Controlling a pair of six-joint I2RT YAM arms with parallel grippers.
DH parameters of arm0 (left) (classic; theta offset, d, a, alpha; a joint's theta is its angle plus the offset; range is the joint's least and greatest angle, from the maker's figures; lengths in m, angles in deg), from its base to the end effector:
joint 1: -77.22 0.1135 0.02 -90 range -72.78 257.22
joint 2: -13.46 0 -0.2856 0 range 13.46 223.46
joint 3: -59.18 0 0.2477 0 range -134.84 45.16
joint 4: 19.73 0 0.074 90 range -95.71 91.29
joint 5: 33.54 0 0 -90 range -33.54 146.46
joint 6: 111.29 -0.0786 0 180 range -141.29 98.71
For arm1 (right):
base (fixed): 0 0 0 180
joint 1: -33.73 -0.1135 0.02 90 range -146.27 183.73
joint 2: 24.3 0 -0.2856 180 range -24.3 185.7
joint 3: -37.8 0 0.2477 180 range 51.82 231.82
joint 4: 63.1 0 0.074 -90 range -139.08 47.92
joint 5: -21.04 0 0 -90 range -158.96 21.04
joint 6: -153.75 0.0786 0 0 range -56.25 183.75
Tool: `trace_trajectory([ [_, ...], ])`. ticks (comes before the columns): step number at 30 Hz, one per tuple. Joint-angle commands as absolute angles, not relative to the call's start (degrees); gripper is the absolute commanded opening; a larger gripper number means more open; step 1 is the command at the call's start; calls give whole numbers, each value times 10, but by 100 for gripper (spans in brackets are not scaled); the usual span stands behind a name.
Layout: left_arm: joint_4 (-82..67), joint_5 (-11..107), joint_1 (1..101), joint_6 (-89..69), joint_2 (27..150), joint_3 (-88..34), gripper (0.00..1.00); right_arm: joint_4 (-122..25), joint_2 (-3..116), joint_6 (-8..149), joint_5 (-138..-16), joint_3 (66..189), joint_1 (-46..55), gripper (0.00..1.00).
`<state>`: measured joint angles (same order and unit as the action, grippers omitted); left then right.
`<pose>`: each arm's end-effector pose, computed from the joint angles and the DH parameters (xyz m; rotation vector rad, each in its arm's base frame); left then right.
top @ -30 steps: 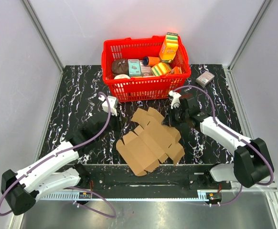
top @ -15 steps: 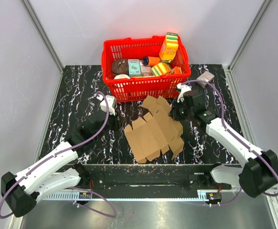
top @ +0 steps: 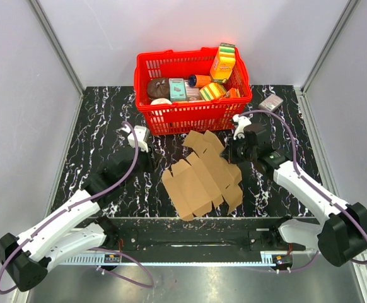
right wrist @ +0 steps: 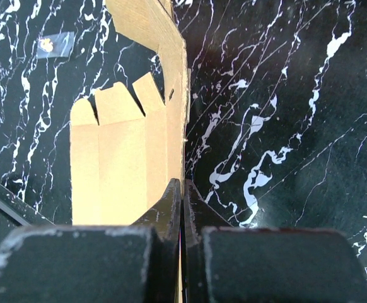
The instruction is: Fold the paper box
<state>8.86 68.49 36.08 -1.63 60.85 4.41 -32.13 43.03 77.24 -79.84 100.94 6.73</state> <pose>0.1712 -0.1278 0.3009 0.2264 1.9525 -0.5010 0.2432 0.1406 0.2719 -0.3724 2.2059 0.6008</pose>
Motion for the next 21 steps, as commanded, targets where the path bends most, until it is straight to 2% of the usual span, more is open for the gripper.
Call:
trace_trajectory([
  [1,76,682,371,-27,596,41,33,-346,430,754,-816,999,62,0],
  [8,55,659,395,-36,608,45,34,-349,421,720,-821,978,43,0],
  [21,10,621,419,-33,642,71,34,-340,414,609,-737,973,-10,0],
])
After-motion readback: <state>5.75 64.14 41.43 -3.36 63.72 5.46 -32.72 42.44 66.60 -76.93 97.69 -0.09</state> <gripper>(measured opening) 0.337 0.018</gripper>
